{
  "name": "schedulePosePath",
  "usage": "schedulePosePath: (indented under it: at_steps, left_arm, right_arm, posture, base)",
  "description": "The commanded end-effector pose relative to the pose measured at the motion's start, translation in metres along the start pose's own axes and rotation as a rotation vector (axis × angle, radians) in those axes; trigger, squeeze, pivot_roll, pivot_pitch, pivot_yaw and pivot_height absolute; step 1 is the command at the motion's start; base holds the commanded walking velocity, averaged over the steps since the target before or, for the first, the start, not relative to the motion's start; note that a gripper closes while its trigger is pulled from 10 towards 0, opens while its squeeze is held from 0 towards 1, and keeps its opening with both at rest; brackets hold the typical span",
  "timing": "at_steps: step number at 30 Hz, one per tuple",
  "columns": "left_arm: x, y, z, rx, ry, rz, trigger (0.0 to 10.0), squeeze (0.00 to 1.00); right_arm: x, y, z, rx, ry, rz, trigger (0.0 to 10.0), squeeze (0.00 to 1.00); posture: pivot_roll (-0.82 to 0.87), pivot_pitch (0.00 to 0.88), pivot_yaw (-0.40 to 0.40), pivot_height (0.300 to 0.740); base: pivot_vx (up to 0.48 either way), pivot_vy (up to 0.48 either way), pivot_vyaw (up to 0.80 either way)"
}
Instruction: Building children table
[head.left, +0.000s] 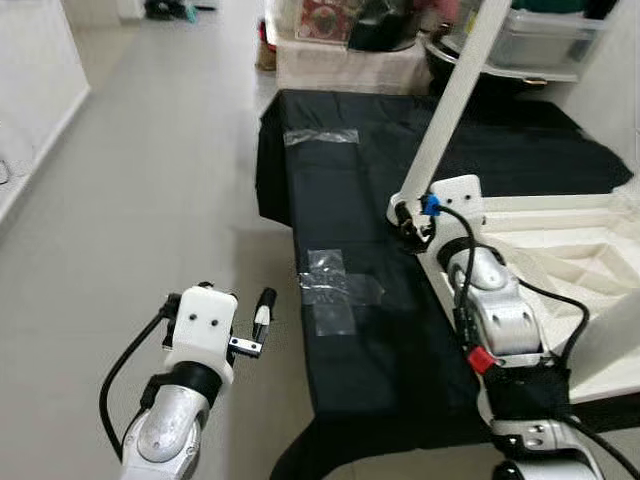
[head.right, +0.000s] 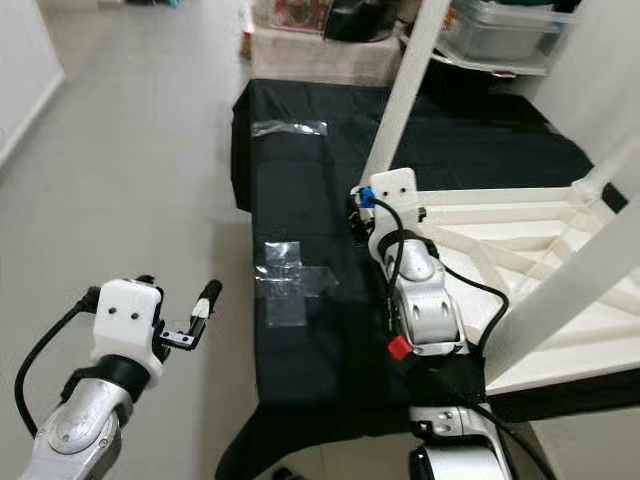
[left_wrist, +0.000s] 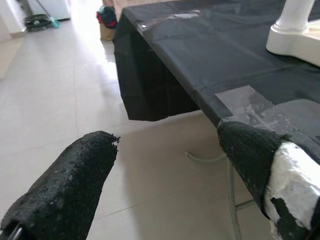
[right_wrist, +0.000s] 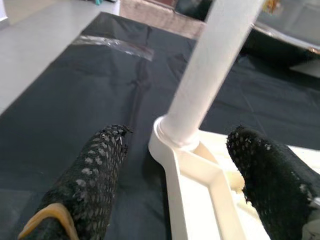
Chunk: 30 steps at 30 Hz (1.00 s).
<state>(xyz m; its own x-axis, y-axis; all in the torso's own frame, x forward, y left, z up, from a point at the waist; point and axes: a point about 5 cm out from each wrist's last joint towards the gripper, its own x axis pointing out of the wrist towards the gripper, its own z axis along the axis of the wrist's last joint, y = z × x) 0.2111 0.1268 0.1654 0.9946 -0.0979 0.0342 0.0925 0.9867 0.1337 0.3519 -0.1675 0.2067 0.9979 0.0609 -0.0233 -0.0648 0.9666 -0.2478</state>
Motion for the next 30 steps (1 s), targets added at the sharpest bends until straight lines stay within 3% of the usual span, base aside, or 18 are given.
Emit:
schedulePosePath:
  at_steps: [1, 7, 11, 17, 23, 27, 30]
  left_arm:
    - [0.0, -0.002, -0.003, 0.003, 0.014, -0.01, 10.0, 0.0]
    - [0.0, -0.003, -0.004, 0.003, 0.015, -0.011, 10.0, 0.0]
    - [-0.001, -0.004, -0.003, 0.001, 0.013, -0.012, 10.0, 0.0]
    - [-0.002, -0.003, -0.003, 0.001, 0.015, -0.008, 10.0, 0.0]
    - [-0.003, -0.005, -0.003, 0.002, 0.016, -0.009, 10.0, 0.0]
    - [-0.004, -0.006, -0.003, 0.0, 0.018, -0.011, 10.0, 0.0]
    - [-0.007, -0.006, -0.001, -0.003, 0.019, -0.009, 10.0, 0.0]
  right_arm:
    - [0.001, 0.001, -0.003, 0.008, 0.027, 0.013, 10.0, 0.0]
    - [0.004, 0.006, -0.005, -0.026, 0.061, 0.069, 10.0, 0.0]
    - [0.008, 0.006, -0.006, 0.028, 0.109, 0.105, 10.0, 0.0]
    - [0.017, 0.004, -0.002, 0.027, 0.146, 0.148, 10.0, 0.0]
    - [0.034, -0.015, 0.0, -0.038, 0.208, 0.096, 10.0, 0.0]
    - [0.041, -0.028, -0.008, -0.05, 0.282, 0.059, 10.0, 0.0]
    - [0.043, -0.048, -0.021, -0.094, 0.363, -0.002, 10.0, 0.0]
  posture:
    - [0.09, 0.086, -0.085, 0.74]
    - [0.09, 0.082, -0.086, 0.74]
    - [0.09, 0.084, -0.092, 0.74]
    - [0.09, 0.084, -0.094, 0.74]
    - [0.09, 0.1, -0.103, 0.74]
    - [0.09, 0.117, -0.107, 0.74]
    - [0.09, 0.139, -0.113, 0.74]
  base:
    - [0.0, 0.0, -0.77]
    - [0.0, 0.0, -0.59]
    - [0.0, 0.0, 0.0]
    - [0.0, 0.0, 0.0]
    - [0.0, 0.0, 0.0]
    - [0.0, 0.0, 0.0]
    - [0.0, 0.0, 0.0]
